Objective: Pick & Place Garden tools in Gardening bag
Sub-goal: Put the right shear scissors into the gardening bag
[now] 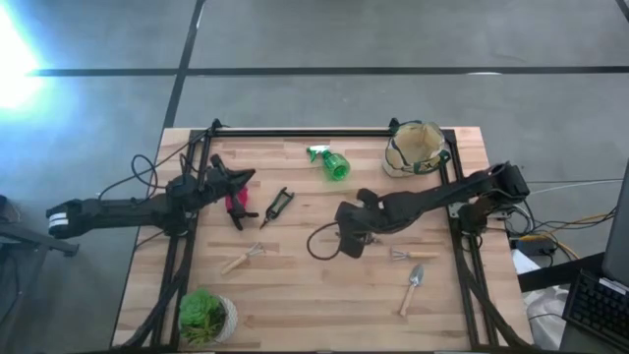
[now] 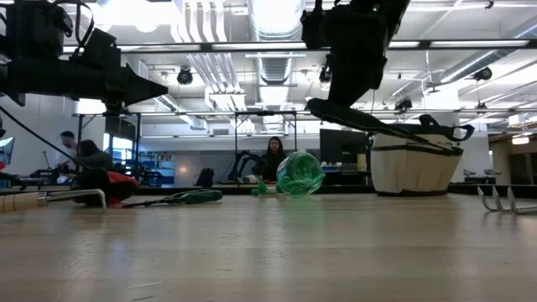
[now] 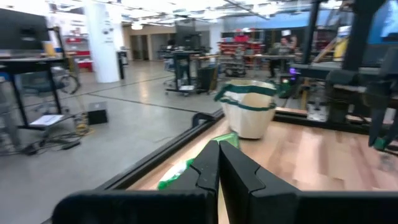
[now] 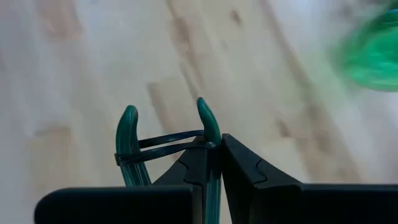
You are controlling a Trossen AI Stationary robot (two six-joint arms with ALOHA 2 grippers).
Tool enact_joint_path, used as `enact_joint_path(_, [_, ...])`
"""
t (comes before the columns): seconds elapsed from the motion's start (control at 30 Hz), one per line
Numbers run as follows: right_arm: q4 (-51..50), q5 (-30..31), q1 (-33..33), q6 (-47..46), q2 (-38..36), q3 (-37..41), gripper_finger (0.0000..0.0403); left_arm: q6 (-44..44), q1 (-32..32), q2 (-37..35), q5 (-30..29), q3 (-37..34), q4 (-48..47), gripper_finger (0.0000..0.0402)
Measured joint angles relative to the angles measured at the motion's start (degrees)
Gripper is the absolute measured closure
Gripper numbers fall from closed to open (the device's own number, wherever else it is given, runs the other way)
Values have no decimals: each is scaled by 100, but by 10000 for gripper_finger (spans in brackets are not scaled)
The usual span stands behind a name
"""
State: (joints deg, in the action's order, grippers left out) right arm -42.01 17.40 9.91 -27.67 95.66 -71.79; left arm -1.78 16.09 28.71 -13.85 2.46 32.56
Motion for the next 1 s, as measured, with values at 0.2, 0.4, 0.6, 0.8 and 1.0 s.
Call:
enact_joint_path(0.2, [-1025,706,-171,181,0,-429,383,0,-1,0,-77,0,-1,387])
enact_joint_path(0.4, [-2008,1571,-375,199,-4,-818,383,2,-1,0,-80,0,-1,387])
enact_joint_path(0.6, [-2492,2054,-554,245,-234,-923,383,7,-1,0,-80,0,-1,387])
enact_joint_path(0.8, [-2534,2172,-772,350,-839,-772,383,9,-1,-1,-80,0,-8,387])
enact_joint_path(1.0, [-2506,2178,-1130,846,-1519,-732,383,9,-1,-2,-83,0,-44,387])
